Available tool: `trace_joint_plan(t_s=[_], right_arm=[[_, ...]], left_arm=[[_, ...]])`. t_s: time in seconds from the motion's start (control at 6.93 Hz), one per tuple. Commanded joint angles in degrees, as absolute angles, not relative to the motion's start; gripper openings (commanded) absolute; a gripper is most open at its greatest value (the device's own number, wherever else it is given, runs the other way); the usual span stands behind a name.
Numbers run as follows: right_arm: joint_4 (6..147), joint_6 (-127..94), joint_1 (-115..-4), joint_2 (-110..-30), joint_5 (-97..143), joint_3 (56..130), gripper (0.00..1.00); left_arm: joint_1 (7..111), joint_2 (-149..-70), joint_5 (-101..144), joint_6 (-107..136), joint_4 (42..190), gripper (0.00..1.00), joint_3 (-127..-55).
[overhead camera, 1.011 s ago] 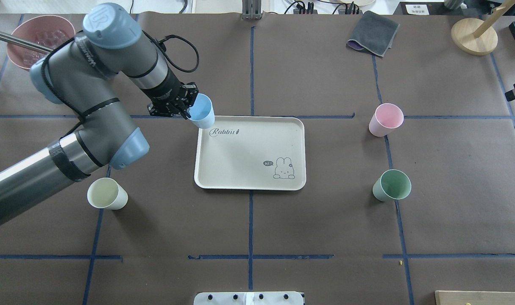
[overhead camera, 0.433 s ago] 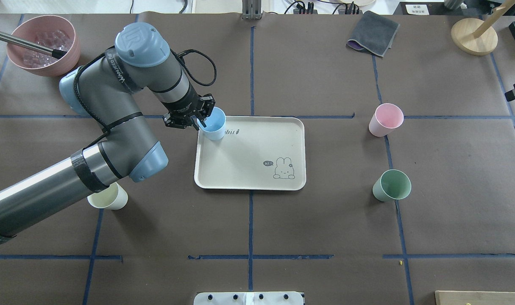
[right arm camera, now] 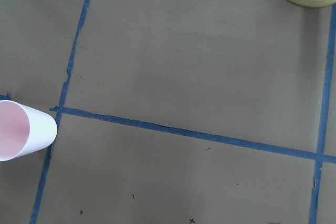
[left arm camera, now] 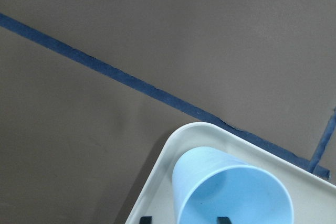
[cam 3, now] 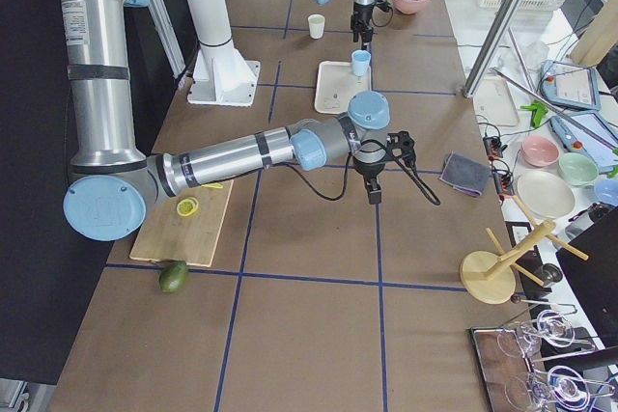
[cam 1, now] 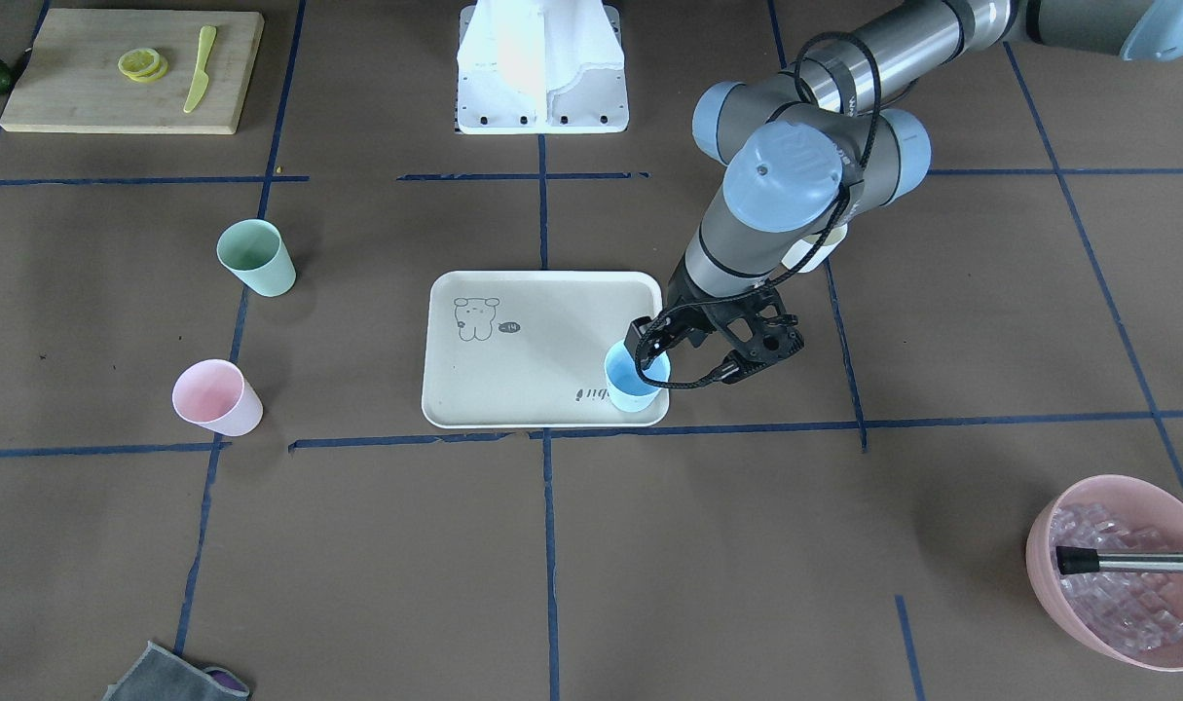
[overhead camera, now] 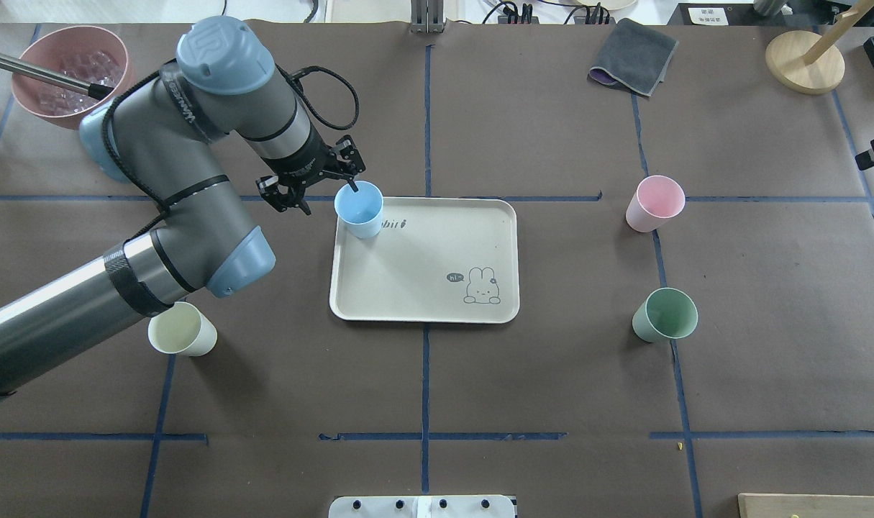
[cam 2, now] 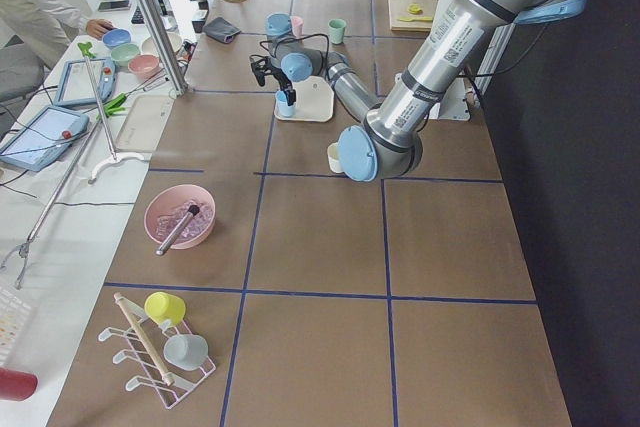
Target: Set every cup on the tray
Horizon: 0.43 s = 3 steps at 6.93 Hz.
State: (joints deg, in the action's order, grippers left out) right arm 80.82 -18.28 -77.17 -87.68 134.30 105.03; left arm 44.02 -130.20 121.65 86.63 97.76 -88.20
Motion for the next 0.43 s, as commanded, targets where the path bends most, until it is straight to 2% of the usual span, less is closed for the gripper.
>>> trace_joint_plan(t_s=[0.0,0.29], right_arm=[[81.0,-32.4,-73.2,-87.9,133.8,110.8,1.00],[80.9,-42.1,-63.3,-93.4,128.5,119.9,1.00]], left_arm=[[48.8,-124.8,121.9,73.3,89.7,0.99,-95.4],[53.9,-120.5,125.2,62.5,89.5,0.99,-96.9]])
